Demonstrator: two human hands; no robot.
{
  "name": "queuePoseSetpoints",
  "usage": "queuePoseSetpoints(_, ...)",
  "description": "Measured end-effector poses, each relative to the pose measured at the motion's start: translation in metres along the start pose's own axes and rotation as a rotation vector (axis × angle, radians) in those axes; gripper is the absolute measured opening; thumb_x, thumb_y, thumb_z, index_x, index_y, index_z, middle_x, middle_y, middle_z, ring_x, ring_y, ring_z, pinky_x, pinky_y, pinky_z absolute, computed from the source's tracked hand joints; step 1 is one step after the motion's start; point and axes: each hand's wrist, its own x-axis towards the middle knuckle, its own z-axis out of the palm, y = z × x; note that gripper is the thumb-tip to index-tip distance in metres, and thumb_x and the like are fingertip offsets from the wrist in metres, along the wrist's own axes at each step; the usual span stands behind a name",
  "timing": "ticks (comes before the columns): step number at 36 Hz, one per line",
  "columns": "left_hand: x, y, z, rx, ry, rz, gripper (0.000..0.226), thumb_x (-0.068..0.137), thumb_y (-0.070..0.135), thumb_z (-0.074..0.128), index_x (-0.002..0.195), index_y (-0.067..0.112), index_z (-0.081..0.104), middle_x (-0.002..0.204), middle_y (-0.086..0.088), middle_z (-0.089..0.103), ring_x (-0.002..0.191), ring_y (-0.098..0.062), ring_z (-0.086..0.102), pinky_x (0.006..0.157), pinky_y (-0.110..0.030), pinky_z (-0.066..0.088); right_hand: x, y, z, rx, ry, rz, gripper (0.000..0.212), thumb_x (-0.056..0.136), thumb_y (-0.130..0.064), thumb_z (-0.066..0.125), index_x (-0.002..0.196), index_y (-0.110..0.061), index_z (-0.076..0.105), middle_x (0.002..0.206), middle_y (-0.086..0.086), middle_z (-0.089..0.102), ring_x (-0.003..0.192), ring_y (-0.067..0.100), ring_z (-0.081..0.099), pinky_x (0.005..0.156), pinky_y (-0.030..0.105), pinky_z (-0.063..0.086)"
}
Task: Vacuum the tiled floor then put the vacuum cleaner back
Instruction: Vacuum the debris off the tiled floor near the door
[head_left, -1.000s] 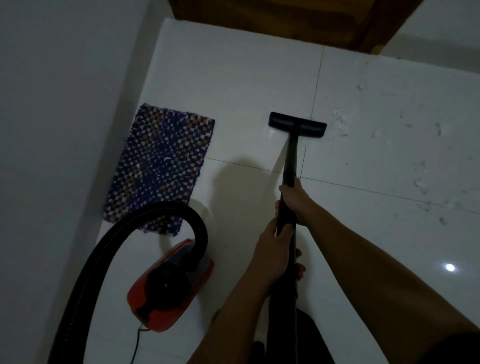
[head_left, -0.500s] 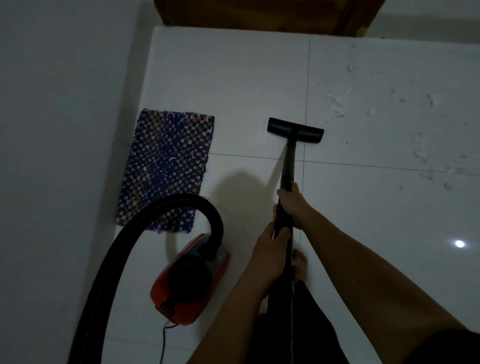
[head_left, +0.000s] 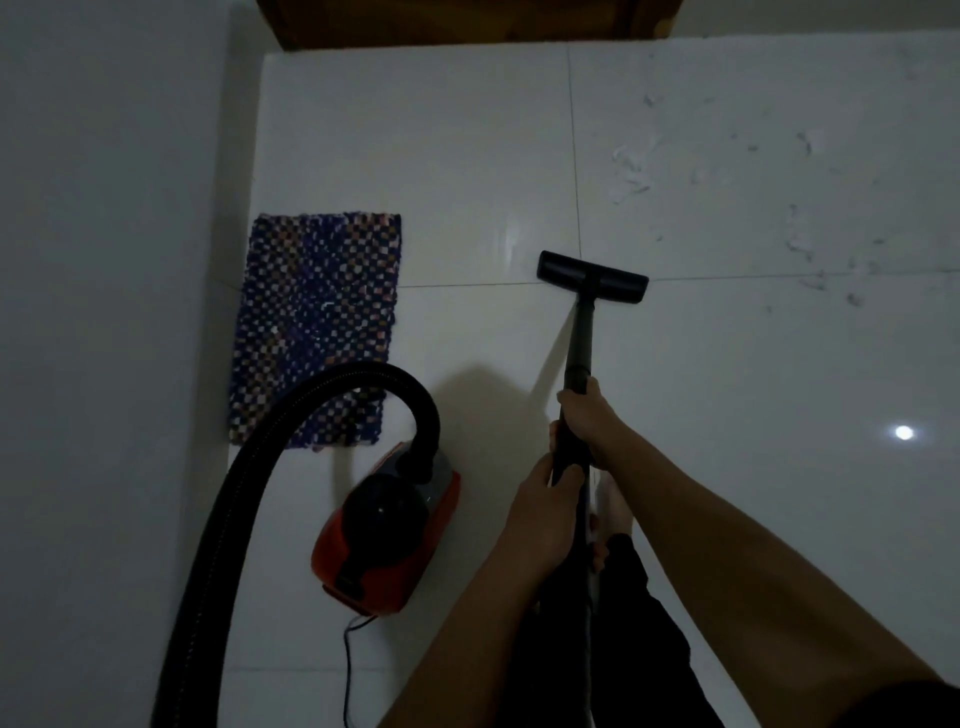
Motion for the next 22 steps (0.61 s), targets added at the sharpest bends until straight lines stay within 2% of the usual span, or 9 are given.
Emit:
queuePoseSetpoints(6, -0.006, -0.005, 0.013, 0.043, -0.009, -0.02, 0.032, 0.099, 0.03, 0.037, 0.129, 0.025, 0.048, 0.076, -0.008, 0.055, 0.055, -0.02, 0.053, 0.056, -0.033, 0.047, -0.008, 0.009, -0.013, 0.028, 0.007, 0.018, 0.048, 0.1, -0.011, 0.036, 0.145, -0.022, 0.022, 0.066, 0.01, 0.047, 0.045, 0.021, 0.047, 0.042, 0.029, 0.045)
queuePoseSetpoints(9, -0.004, -0.005, 0.023, 0.0, -0.016, -0.034, 0.031, 0.1, 0.03, 0.036, 0.13, 0.027, 0.046, 0.072, -0.009, 0.054, 0.048, -0.019, 0.051, 0.049, -0.029, 0.045, -0.003, 0.009, -0.021, 0.02, 0.016, 0.022, 0.05, 0.1, -0.011, 0.037, 0.146, -0.023, 0.021, 0.067, 0.011, 0.047, 0.045, 0.021, 0.048, 0.041, 0.028, 0.045)
queuePoseSetpoints(12, 0.005, 0.0, 0.033, -0.032, -0.012, -0.045, 0.033, 0.1, 0.031, 0.037, 0.131, 0.029, 0.045, 0.071, -0.008, 0.055, 0.047, -0.019, 0.05, 0.049, -0.029, 0.044, 0.005, 0.004, -0.032, 0.005, 0.026, 0.022, 0.052, 0.1, -0.012, 0.037, 0.148, -0.025, 0.019, 0.07, 0.011, 0.047, 0.046, 0.021, 0.048, 0.042, 0.029, 0.045)
queuePoseSetpoints(14, 0.011, 0.006, 0.041, -0.063, -0.019, -0.056, 0.026, 0.1, 0.03, 0.038, 0.123, 0.03, 0.05, 0.063, -0.005, 0.057, 0.045, -0.018, 0.051, 0.047, -0.028, 0.044, 0.011, -0.003, -0.039, -0.01, 0.03, 0.025, 0.054, 0.1, -0.013, 0.036, 0.149, -0.028, 0.017, 0.07, 0.011, 0.047, 0.047, 0.021, 0.048, 0.043, 0.03, 0.044)
queuePoseSetpoints(17, 0.02, 0.018, 0.052, -0.117, -0.035, -0.044, 0.018, 0.101, 0.027, 0.037, 0.102, 0.036, 0.051, 0.043, 0.006, 0.058, 0.038, -0.013, 0.049, 0.04, -0.022, 0.043, 0.021, -0.015, -0.051, -0.013, 0.025, 0.023, 0.057, 0.1, -0.013, 0.036, 0.151, -0.03, 0.014, 0.07, 0.011, 0.047, 0.049, 0.021, 0.049, 0.044, 0.03, 0.044)
queuePoseSetpoints(19, 0.027, 0.027, 0.059, -0.124, -0.035, -0.032, 0.019, 0.101, 0.026, 0.036, 0.109, 0.032, 0.052, 0.045, 0.004, 0.058, 0.038, -0.014, 0.048, 0.039, -0.022, 0.043, 0.028, -0.025, -0.058, -0.023, 0.025, 0.02, 0.059, 0.1, -0.014, 0.036, 0.152, -0.03, 0.012, 0.071, 0.011, 0.047, 0.05, 0.021, 0.049, 0.044, 0.031, 0.045)
queuePoseSetpoints(22, 0.041, 0.04, 0.069, -0.091, -0.012, -0.037, 0.031, 0.101, 0.029, 0.036, 0.13, 0.027, 0.047, 0.063, -0.006, 0.055, 0.04, -0.015, 0.049, 0.041, -0.023, 0.045, 0.039, -0.04, -0.07, -0.04, 0.019, 0.02, 0.061, 0.101, -0.014, 0.036, 0.153, -0.031, 0.009, 0.072, 0.01, 0.048, 0.052, 0.02, 0.049, 0.047, 0.032, 0.047)
